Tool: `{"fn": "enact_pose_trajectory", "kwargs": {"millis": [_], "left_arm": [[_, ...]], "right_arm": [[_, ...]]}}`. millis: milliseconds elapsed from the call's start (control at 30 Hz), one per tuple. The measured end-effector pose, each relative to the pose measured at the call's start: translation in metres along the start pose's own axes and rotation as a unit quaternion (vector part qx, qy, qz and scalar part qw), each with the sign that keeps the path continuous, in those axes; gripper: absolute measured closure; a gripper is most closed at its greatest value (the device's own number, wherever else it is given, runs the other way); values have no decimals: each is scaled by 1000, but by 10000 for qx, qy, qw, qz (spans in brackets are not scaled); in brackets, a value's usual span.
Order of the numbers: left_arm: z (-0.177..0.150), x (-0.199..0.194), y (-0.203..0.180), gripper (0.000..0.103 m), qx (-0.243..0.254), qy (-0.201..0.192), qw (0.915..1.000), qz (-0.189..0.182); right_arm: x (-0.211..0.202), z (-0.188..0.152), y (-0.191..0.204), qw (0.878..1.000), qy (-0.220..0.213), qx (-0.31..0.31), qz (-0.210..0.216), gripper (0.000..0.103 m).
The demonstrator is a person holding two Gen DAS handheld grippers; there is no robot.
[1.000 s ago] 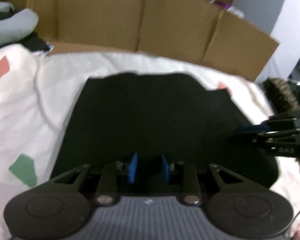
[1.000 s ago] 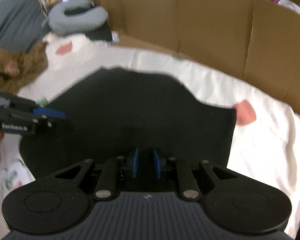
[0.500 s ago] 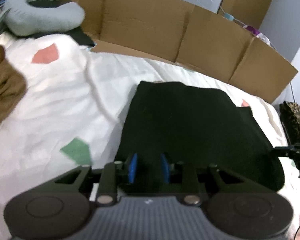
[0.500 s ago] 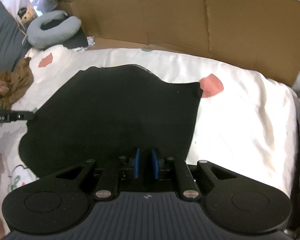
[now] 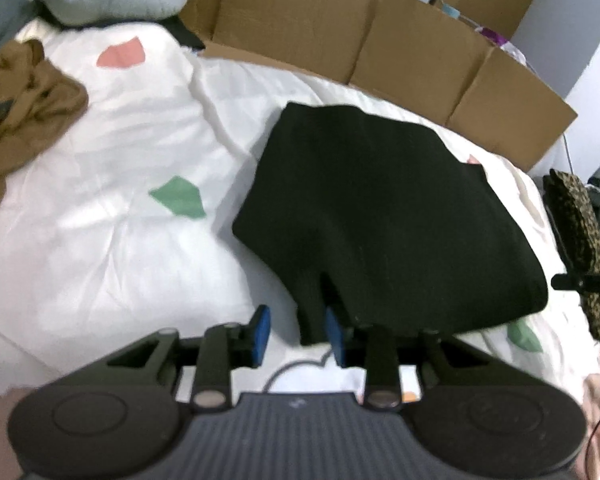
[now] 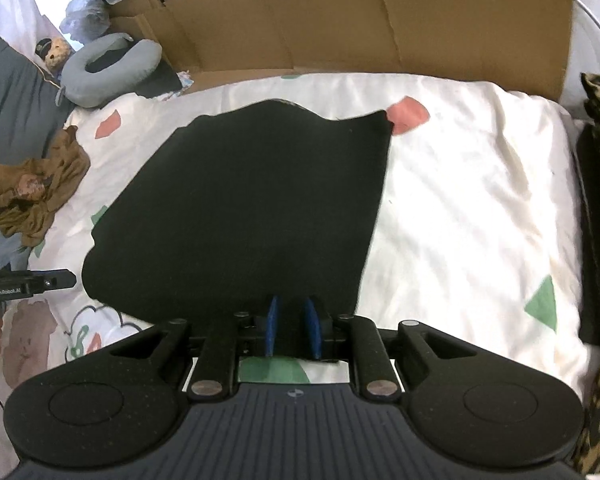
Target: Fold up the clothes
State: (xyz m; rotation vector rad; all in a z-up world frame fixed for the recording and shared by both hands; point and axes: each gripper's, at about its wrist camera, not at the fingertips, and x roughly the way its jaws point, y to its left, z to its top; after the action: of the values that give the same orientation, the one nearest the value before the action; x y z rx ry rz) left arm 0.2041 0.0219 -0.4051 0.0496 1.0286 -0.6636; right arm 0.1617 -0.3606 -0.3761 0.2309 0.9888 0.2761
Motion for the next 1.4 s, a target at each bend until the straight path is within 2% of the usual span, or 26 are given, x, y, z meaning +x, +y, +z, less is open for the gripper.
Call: {"fn": "enact_pose_trajectory", "kwargs": {"millis": [100, 300, 500, 600, 867, 900, 967, 1000, 1033, 1100, 1267, 1400], "left_arm": [[-3, 1, -1, 63, 15, 13, 10000, 6], [-12, 13, -1, 62, 136, 105, 9998, 58], [-17, 22, -1, 63, 300, 174, 9994, -57], [-16, 27, -2, 63, 364, 176, 9991, -112], [-14, 35, -1, 64, 427, 171, 9988, -142], [-14, 35, 0, 67, 427, 155, 9989, -152], [-13, 34, 1, 80, 437, 120, 9987, -228], [-13, 34, 1, 94, 449, 109, 9986, -275], [-13, 33, 1, 96, 487, 86, 9983, -303], [-13, 26, -2, 98, 655, -2, 9975, -282], [-6, 8, 1, 100, 900, -255, 9953, -233], [-4, 7, 9, 100, 947, -221, 9951, -199]], "right_arm": [[-1, -10, -7, 9997, 36, 247, 27, 75], [6, -33, -21, 9956, 180, 896, 200, 66], [21, -48, -41, 9812, 249, 1826, 576, 65], [25, -47, -46, 9738, 164, 2147, 733, 60], [44, -50, -63, 9431, 178, 3105, 1176, 57], [46, -50, -64, 9402, 169, 3181, 1211, 57], [48, -49, -65, 9367, 164, 3268, 1245, 59], [49, -49, -65, 9357, 165, 3293, 1251, 68], [49, -49, -66, 9350, 171, 3312, 1255, 83], [50, -47, -66, 9353, 201, 3304, 1251, 94], [42, -37, -62, 9412, 123, 3163, 1179, 98], [40, -37, -65, 9376, 82, 3270, 1175, 98]]}}
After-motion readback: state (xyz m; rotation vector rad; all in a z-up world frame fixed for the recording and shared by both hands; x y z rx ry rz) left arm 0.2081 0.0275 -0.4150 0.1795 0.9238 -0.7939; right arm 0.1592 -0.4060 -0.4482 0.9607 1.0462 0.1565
